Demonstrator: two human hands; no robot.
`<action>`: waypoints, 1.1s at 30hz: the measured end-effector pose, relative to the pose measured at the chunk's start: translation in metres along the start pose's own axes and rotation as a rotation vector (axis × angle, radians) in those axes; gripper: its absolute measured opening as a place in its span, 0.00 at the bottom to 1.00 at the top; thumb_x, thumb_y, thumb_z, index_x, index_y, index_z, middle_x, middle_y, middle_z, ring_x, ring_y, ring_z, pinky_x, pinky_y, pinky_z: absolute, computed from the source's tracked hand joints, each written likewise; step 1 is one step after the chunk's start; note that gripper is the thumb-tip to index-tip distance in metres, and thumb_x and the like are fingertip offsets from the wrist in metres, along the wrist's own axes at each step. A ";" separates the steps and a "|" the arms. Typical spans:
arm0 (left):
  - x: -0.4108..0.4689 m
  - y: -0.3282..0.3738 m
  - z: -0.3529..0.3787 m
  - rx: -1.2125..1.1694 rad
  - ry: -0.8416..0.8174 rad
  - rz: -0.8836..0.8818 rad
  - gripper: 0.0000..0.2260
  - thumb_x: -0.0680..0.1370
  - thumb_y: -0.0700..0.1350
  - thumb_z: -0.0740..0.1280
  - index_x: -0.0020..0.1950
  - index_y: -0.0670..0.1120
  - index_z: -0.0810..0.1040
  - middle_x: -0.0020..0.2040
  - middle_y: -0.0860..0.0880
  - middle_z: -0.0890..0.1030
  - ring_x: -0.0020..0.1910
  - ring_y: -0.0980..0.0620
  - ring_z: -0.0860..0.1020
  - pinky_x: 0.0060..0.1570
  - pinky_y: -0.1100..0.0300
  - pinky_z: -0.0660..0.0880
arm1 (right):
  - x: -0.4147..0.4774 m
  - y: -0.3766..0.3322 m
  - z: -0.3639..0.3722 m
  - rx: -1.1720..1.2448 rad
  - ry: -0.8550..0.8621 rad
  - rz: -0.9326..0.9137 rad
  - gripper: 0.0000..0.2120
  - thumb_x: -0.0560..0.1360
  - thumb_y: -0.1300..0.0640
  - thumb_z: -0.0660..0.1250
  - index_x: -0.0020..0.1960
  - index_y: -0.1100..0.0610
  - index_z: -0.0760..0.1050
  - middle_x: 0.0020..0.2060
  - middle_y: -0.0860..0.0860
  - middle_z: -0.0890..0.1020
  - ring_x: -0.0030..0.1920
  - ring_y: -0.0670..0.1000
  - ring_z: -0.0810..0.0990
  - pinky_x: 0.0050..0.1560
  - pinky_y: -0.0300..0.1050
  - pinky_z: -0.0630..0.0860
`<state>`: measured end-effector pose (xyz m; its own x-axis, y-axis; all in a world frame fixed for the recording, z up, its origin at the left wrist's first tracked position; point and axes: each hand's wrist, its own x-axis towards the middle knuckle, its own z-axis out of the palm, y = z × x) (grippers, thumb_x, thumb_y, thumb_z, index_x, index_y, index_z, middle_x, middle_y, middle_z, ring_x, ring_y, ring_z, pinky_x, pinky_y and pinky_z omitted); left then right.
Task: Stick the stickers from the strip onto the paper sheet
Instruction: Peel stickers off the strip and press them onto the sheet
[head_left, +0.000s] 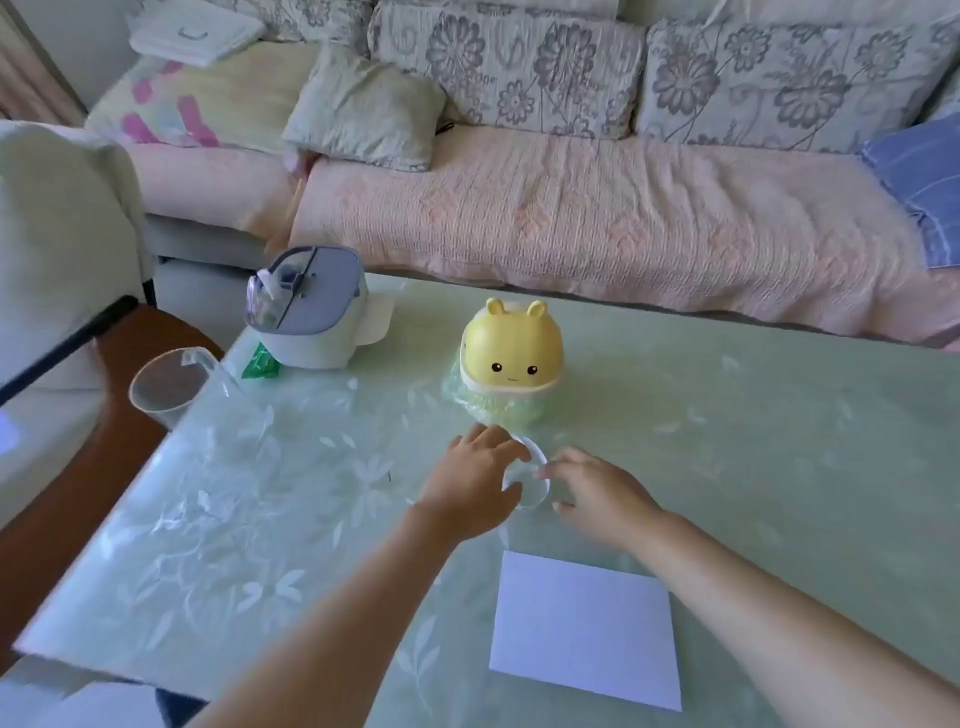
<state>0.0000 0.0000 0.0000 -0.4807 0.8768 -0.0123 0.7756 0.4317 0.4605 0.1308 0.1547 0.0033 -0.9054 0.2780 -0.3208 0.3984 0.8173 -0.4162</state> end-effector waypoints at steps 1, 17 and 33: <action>0.002 -0.005 0.011 0.044 0.012 0.059 0.16 0.74 0.49 0.68 0.62 0.53 0.78 0.59 0.52 0.77 0.61 0.49 0.71 0.59 0.56 0.67 | 0.006 0.004 0.008 -0.026 0.017 -0.040 0.21 0.77 0.56 0.67 0.68 0.43 0.74 0.63 0.40 0.72 0.60 0.46 0.76 0.53 0.41 0.71; -0.008 -0.052 0.066 0.318 0.439 0.334 0.16 0.73 0.43 0.65 0.61 0.49 0.79 0.61 0.50 0.77 0.61 0.46 0.72 0.57 0.54 0.69 | 0.020 0.031 0.063 0.227 0.232 -0.097 0.10 0.78 0.46 0.68 0.45 0.51 0.81 0.36 0.49 0.81 0.36 0.50 0.75 0.39 0.48 0.72; -0.098 0.018 0.028 -0.303 0.209 0.051 0.09 0.77 0.57 0.67 0.41 0.55 0.78 0.35 0.59 0.78 0.33 0.59 0.72 0.34 0.62 0.70 | -0.092 -0.023 0.063 0.326 0.542 -0.106 0.27 0.73 0.60 0.74 0.66 0.40 0.71 0.57 0.36 0.70 0.39 0.44 0.77 0.43 0.35 0.74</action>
<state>0.0723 -0.0728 -0.0151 -0.5416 0.8202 0.1845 0.6596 0.2785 0.6981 0.2136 0.0782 -0.0111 -0.8538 0.4897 0.1766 0.2494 0.6825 -0.6870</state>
